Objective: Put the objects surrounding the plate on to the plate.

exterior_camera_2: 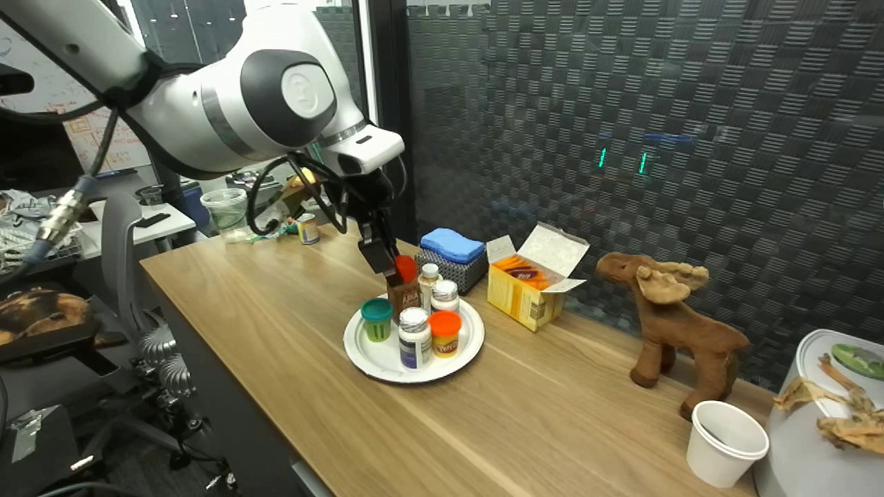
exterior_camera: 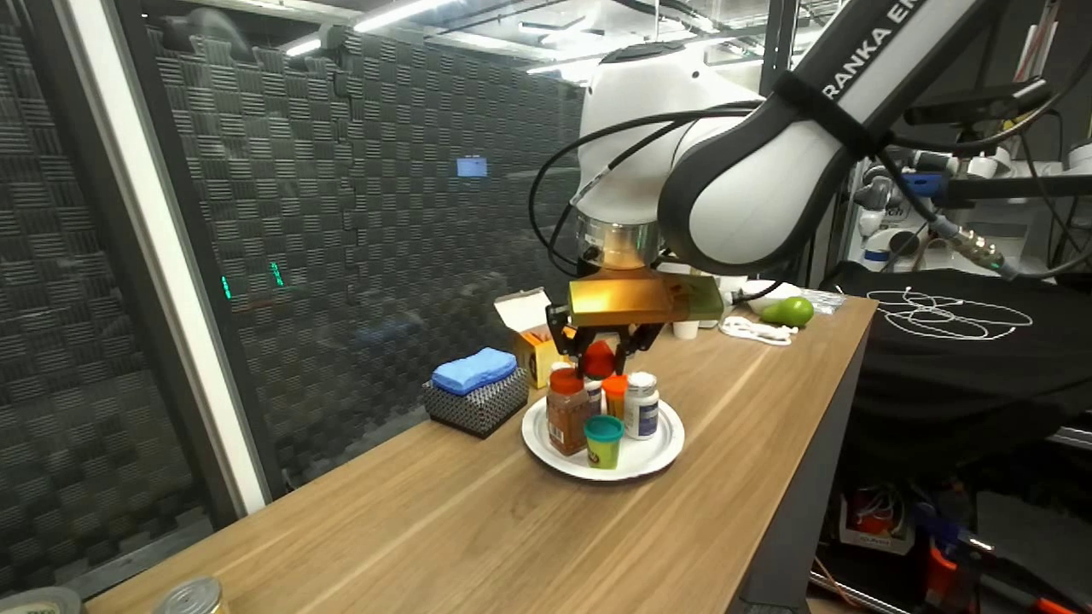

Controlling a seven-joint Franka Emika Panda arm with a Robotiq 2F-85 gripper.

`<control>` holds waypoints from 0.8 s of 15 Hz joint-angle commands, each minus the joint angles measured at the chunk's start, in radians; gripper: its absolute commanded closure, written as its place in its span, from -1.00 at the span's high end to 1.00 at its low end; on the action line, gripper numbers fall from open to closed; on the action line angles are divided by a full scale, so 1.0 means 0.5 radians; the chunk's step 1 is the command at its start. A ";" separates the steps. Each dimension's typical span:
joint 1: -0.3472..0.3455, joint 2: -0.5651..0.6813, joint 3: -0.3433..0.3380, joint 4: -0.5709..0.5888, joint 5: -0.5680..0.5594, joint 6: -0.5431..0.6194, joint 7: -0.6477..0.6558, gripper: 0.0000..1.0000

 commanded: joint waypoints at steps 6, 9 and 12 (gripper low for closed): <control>-0.017 -0.098 -0.001 -0.076 0.021 0.033 -0.031 0.94; -0.026 -0.118 0.003 -0.091 0.024 0.044 -0.037 1.00; -0.038 -0.142 0.014 -0.106 0.043 0.049 -0.059 1.00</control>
